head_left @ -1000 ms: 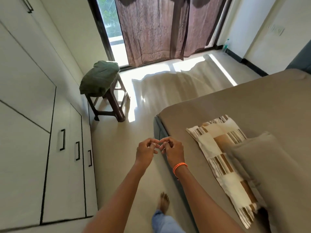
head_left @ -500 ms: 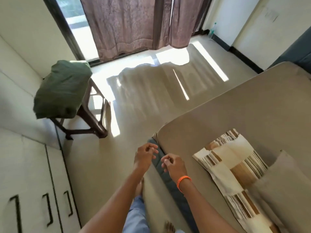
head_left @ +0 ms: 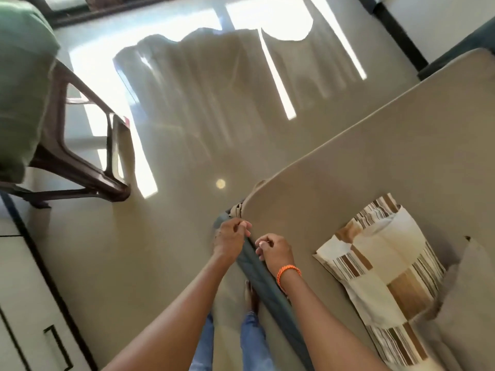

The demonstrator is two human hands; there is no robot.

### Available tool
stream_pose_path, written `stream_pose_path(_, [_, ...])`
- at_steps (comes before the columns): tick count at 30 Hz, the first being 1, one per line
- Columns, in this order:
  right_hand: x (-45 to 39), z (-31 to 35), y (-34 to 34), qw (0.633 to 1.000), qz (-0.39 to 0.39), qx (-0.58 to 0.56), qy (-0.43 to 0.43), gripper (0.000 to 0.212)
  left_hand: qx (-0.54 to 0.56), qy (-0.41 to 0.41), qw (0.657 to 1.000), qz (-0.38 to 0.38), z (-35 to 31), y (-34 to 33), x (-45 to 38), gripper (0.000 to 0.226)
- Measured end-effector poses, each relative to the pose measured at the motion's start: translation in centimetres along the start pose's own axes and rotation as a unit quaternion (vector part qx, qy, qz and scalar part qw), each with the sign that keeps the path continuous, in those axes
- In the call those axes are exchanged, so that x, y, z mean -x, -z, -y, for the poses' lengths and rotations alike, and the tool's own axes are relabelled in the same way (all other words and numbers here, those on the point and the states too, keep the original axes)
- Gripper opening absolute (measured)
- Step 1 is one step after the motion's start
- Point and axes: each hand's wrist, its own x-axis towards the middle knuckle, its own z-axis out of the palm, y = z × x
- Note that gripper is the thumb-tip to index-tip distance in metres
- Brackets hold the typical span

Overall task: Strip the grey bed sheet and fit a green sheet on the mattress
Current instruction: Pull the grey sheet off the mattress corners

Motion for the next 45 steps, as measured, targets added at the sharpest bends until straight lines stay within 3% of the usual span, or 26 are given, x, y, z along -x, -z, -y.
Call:
stream_pose_path(6, [-7.7,-0.3,-3.7,0.997,0.006,0.068,0.047,0.020,-0.082,0.019,0.996,-0.039,3.1,-2.3,-7.0,0.025])
stream_pose_path(11, [-11.9,-1.3,-6.5,0.971,-0.032,0.162,0.173,0.039,-0.088,0.040,0.994,-0.056,6.1,-4.0,-11.2,0.039])
stream_pose_path(14, [-13.3,-2.4,-7.2,0.961,-0.073,0.160,0.213,0.050,-0.108,0.029,0.990,-0.087,7.1,-5.1,-12.2,0.033])
stream_pose_path(21, [-14.4,-3.2,-7.5,0.934,-0.125,0.219,0.254,0.035,-0.177,0.036,0.963,-0.201,7.6,-6.6,-14.1,0.028])
stream_pose_path(24, [-14.3,-3.4,-7.2,0.938,-0.127,0.191,0.261,0.036,-0.124,0.039,0.970,-0.206,7.4,-6.1,-14.4,0.024])
stream_pose_path(31, [-13.7,-5.5,-6.5,0.950,-0.100,-0.001,0.294,0.034,0.133,0.034,0.976,-0.168,8.5,-7.2,-11.9,0.038])
stream_pose_path(36, [-11.1,-7.6,-5.9,0.934,-0.079,-0.016,0.347,0.034,0.168,0.012,0.971,-0.169,6.9,-8.6,-10.0,0.042])
stream_pose_path(41, [-9.7,-8.0,-3.5,0.952,-0.078,-0.083,0.286,0.029,0.179,-0.035,0.977,-0.114,4.1,-10.6,-8.5,0.028])
stream_pose_path(45, [-9.4,-6.8,-0.8,0.947,-0.132,-0.101,0.276,0.026,0.222,-0.064,0.970,-0.073,0.9,-12.6,-6.4,0.025])
